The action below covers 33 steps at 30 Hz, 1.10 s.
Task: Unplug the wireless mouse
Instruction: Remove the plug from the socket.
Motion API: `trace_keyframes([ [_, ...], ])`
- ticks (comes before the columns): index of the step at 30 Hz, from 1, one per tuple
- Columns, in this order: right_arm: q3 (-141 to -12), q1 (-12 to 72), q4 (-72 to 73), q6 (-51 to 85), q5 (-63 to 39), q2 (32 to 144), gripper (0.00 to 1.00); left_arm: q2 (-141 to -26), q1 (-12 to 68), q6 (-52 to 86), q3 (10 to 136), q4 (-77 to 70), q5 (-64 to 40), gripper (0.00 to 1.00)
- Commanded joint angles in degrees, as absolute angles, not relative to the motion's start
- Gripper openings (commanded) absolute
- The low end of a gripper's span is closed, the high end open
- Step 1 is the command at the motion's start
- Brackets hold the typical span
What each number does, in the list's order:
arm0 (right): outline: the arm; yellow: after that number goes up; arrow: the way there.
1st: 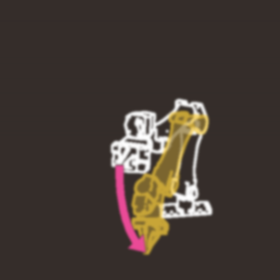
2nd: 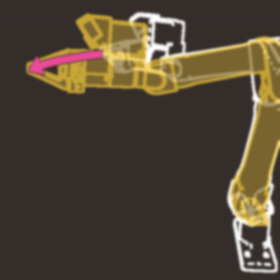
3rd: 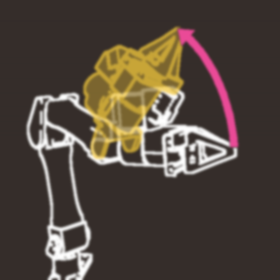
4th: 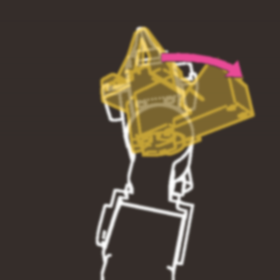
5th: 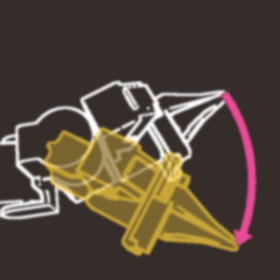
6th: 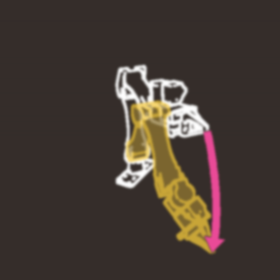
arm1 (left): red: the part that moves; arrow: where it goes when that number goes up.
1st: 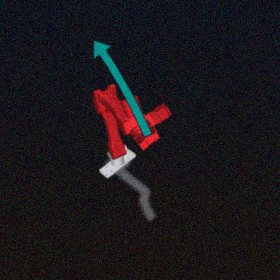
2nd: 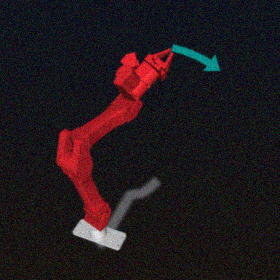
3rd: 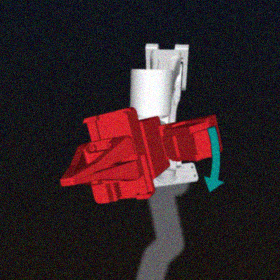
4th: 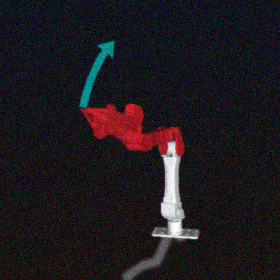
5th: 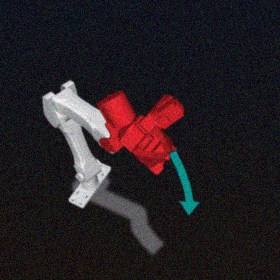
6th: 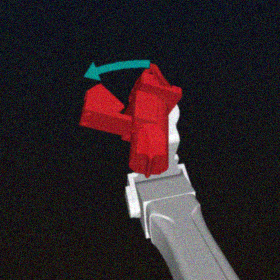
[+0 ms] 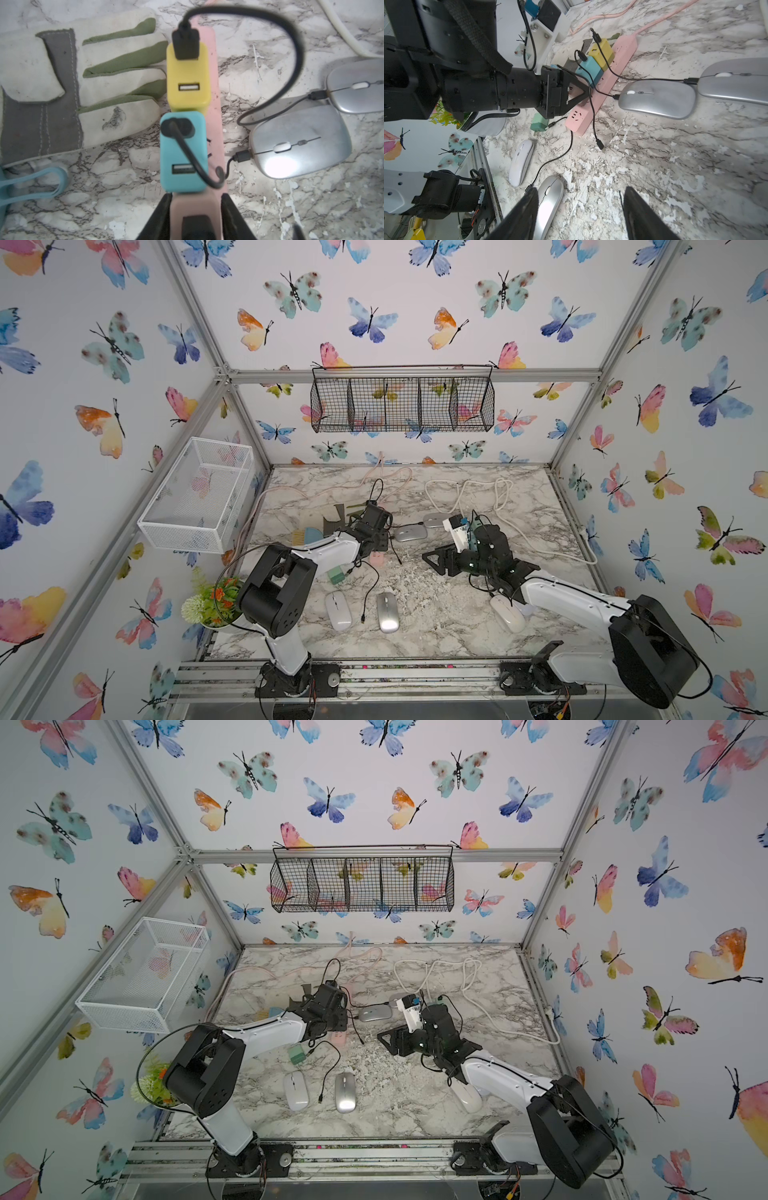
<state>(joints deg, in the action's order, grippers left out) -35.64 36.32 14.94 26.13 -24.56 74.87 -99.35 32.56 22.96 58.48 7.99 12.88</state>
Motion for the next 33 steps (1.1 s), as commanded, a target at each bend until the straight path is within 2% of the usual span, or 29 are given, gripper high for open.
trace_keyframes([
  [1,-35.5,36.0,14.2,27.2,-25.7,74.1,0.67,-99.5,32.1,22.5,58.9,8.0,12.7,0.31],
  [6,-35.1,36.1,17.4,31.8,-23.5,76.9,0.66,-96.9,30.1,23.1,56.5,6.4,8.0,0.2],
  [12,-35.7,39.0,25.5,41.2,-22.1,84.7,0.64,-92.7,24.8,24.3,50.0,-2.5,-9.3,0.08],
  [18,-39.8,43.3,31.0,46.5,-21.1,94.2,0.57,-92.3,19.8,26.1,45.1,-10.2,-22.0,0.01],
  [28,-47.0,47.3,34.3,51.5,-19.6,105.2,0.46,-92.9,18.5,26.2,44.1,-10.9,-23.8,0.0],
  [33,-48.4,49.2,37.9,55.9,-19.6,109.3,0.45,-92.7,18.5,26.1,44.2,-10.5,-23.3,0.0],
])
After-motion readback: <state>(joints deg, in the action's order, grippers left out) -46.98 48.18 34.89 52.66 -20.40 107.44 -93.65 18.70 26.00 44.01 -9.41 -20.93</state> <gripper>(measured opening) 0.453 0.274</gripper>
